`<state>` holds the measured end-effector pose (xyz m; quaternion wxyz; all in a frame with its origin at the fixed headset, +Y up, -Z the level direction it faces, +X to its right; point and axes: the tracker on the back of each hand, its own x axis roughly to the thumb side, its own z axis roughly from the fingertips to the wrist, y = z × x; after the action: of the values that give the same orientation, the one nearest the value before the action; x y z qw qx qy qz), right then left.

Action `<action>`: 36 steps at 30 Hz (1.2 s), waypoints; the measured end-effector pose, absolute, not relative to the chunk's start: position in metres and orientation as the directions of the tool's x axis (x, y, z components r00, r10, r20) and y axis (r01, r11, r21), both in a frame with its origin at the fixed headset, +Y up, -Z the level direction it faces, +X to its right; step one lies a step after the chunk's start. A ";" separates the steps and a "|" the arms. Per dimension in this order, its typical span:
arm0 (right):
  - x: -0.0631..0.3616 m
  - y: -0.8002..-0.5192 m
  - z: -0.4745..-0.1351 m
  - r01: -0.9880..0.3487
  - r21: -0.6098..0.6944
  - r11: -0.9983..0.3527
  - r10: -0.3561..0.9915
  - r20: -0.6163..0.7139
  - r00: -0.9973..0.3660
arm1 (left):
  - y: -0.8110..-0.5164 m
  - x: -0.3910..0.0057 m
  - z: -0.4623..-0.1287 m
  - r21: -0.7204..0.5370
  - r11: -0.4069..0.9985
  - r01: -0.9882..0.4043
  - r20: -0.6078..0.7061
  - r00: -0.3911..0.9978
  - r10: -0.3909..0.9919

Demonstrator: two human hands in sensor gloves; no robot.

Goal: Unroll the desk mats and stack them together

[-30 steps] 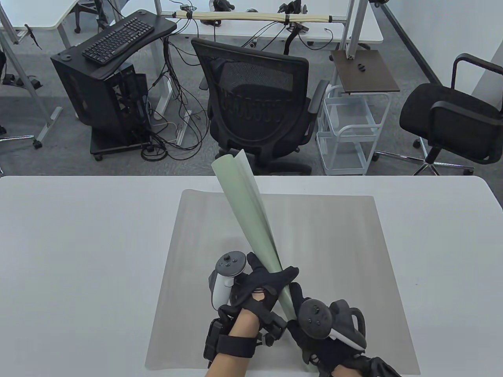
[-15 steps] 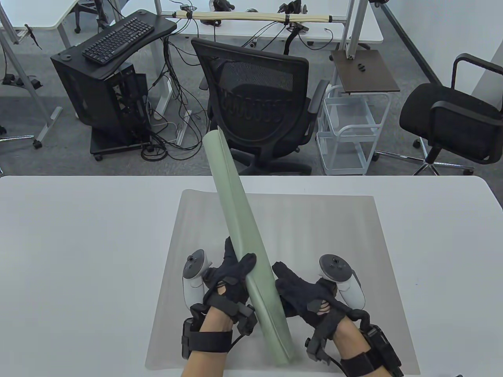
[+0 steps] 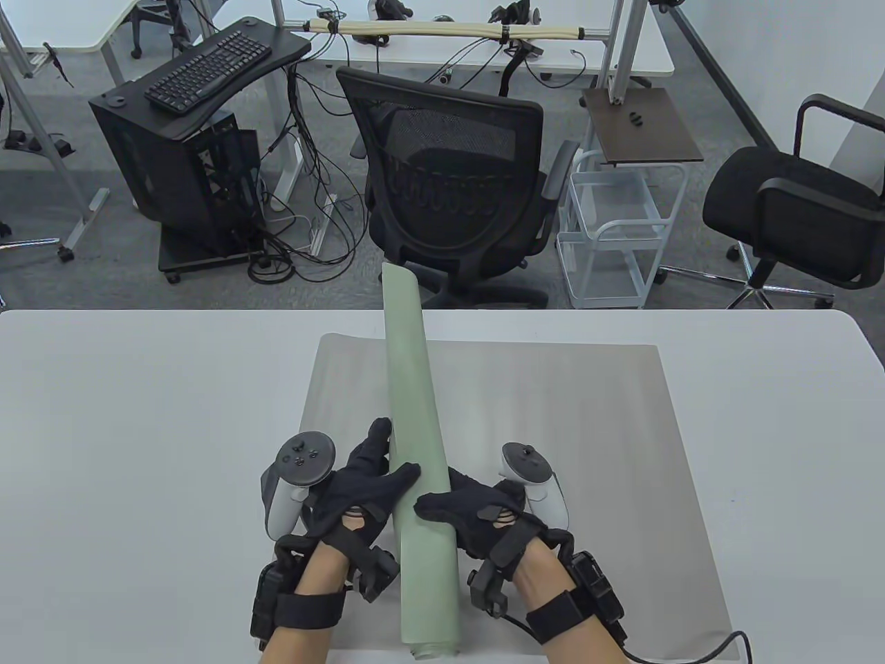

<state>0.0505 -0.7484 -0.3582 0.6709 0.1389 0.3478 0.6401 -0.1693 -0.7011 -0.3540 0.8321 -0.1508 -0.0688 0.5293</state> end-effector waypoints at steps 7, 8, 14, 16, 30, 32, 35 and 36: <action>0.051 -0.745 -0.356 -0.764 0.604 0.227 0.951 -0.308 0.039 | -0.691 -0.161 -0.349 -0.234 0.554 -0.799 0.004 0.569 0.822; 0.052 -0.745 -0.356 -0.750 0.616 0.242 0.947 -0.317 0.045 | -0.693 -0.161 -0.350 -0.253 0.503 -0.827 -0.025 0.525 0.851; 0.050 -0.753 -0.356 -0.703 0.667 0.247 0.953 -0.300 0.050 | -0.714 -0.162 -0.361 -0.322 0.309 -0.895 -0.093 0.355 0.930; 0.051 -0.755 -0.357 -0.698 0.665 0.265 0.951 -0.300 0.076 | -0.718 -0.161 -0.361 -0.330 0.220 -0.918 -0.103 0.267 0.958; 0.084 -0.759 -0.373 -0.733 0.537 0.419 0.901 -0.348 0.260 | -0.705 -0.154 -0.359 -0.377 0.231 -0.897 -0.029 0.261 0.965; 0.085 -0.759 -0.374 -0.734 0.534 0.419 0.901 -0.349 0.259 | -0.702 -0.154 -0.358 -0.355 0.283 -0.891 -0.007 0.305 0.952; 0.083 -0.764 -0.374 -0.721 0.527 0.450 0.886 -0.361 0.290 | -0.694 -0.154 -0.356 -0.334 0.343 -0.878 0.004 0.363 0.932; 0.081 -0.766 -0.373 -0.706 0.517 0.484 0.869 -0.378 0.319 | -0.693 -0.154 -0.355 -0.323 0.375 -0.869 0.006 0.394 0.919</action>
<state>0.0815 -0.7655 -0.3735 0.8019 0.1294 0.3147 0.4912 -0.1540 -0.6930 -0.3551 0.8238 -0.1350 -0.0926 0.5427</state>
